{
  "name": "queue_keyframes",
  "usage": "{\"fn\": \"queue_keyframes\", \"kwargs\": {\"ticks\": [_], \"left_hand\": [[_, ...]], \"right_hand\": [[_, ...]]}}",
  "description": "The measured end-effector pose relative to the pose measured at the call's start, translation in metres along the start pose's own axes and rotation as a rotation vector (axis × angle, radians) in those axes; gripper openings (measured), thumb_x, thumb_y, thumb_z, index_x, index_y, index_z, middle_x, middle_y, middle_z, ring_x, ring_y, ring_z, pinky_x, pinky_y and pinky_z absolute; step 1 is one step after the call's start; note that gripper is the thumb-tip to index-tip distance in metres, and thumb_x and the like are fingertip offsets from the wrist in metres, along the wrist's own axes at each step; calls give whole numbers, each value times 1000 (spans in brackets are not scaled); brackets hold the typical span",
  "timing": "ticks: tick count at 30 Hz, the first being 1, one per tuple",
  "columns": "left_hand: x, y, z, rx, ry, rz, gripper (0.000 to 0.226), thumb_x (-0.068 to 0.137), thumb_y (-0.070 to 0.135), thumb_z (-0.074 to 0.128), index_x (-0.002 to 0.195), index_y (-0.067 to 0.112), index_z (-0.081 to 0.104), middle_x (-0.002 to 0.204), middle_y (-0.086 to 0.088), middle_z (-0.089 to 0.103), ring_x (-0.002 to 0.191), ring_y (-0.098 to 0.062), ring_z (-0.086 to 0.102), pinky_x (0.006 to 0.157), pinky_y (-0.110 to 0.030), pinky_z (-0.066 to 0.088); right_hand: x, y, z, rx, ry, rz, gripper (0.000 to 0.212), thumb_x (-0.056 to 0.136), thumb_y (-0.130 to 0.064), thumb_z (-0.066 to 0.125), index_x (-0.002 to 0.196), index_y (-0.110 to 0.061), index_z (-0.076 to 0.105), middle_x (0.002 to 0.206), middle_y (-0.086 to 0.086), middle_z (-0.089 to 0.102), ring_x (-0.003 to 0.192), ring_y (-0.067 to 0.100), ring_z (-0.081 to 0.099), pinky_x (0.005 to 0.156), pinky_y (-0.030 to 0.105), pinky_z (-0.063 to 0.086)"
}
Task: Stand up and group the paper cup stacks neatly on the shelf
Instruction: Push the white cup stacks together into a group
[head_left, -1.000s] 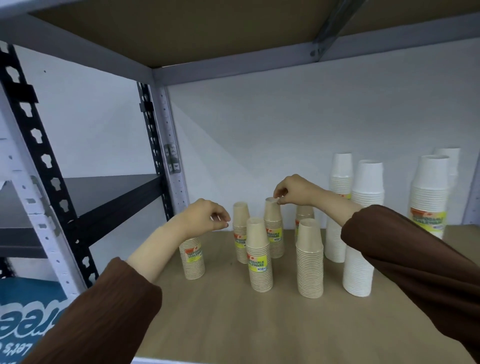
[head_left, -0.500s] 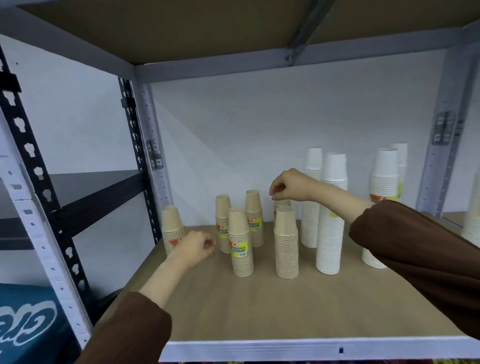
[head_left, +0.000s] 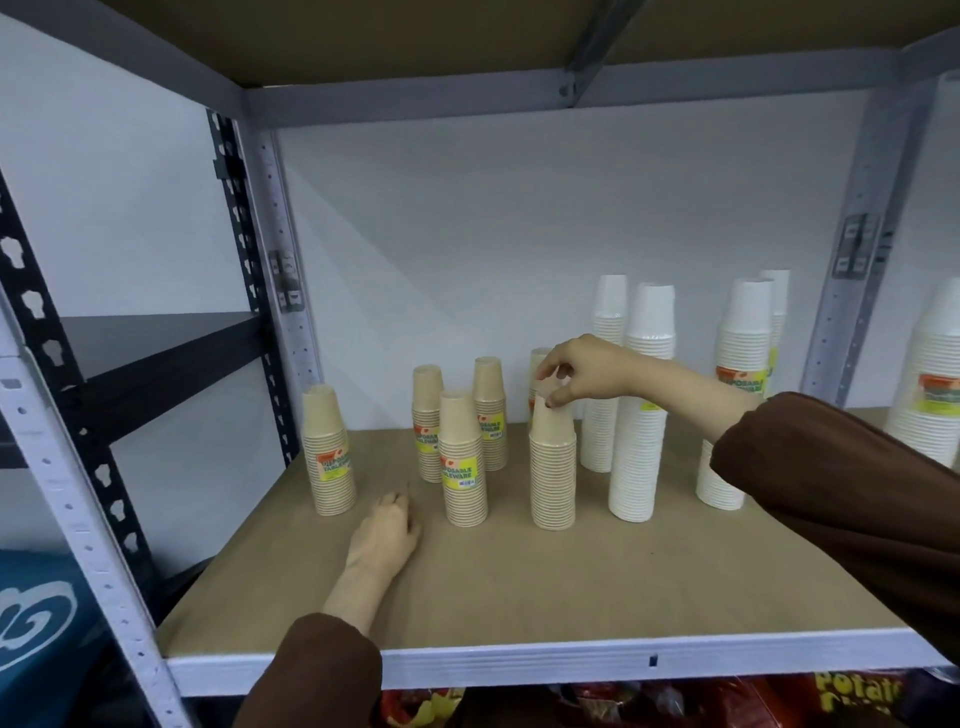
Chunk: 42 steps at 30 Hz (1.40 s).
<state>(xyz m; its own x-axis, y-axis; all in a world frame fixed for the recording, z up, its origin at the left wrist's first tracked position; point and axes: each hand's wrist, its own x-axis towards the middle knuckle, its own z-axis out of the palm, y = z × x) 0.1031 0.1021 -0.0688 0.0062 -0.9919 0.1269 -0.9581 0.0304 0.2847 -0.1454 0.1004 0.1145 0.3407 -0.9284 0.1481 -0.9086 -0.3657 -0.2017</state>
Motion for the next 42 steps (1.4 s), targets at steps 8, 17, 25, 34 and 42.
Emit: {"fn": "queue_keyframes", "kwargs": {"ticks": [8,17,25,34,42], "left_hand": [[3,-7,10,-52,9,-4,34,94,21,41,121,3,51,130,-14,50,121,-29,48,100,-38,43],[5,-9,14,-59,19,7,34,94,21,40,121,4,51,131,-13,50,121,-28,48,99,-37,42],[5,-10,16,-80,34,11,34,94,19,40,121,3,52,132,-14,50,121,-29,48,100,-36,40],[5,-10,17,-110,56,19,33,95,18,41,121,3,54,130,-14,52,121,-28,48,101,-34,39],[6,-11,18,-119,74,28,33,94,17,42,120,2,55,129,-16,53,120,-29,49,100,-34,40]], "right_hand": [[-2,-2,9,-16,-28,14,44,81,-16,67,124,-8,58,127,6,61,106,18,55,58,5,30],[-5,-5,8,11,-50,31,44,82,-10,64,126,-8,57,128,8,59,117,22,53,72,16,35],[-6,-10,10,25,42,122,45,77,-31,72,109,-1,64,112,15,63,86,16,48,53,14,31],[-8,-24,14,-93,127,276,55,79,-38,68,116,1,54,122,17,59,111,30,57,85,33,47],[-7,-21,13,75,76,350,42,77,-39,69,62,-12,41,93,10,53,86,22,51,48,23,31]]}}
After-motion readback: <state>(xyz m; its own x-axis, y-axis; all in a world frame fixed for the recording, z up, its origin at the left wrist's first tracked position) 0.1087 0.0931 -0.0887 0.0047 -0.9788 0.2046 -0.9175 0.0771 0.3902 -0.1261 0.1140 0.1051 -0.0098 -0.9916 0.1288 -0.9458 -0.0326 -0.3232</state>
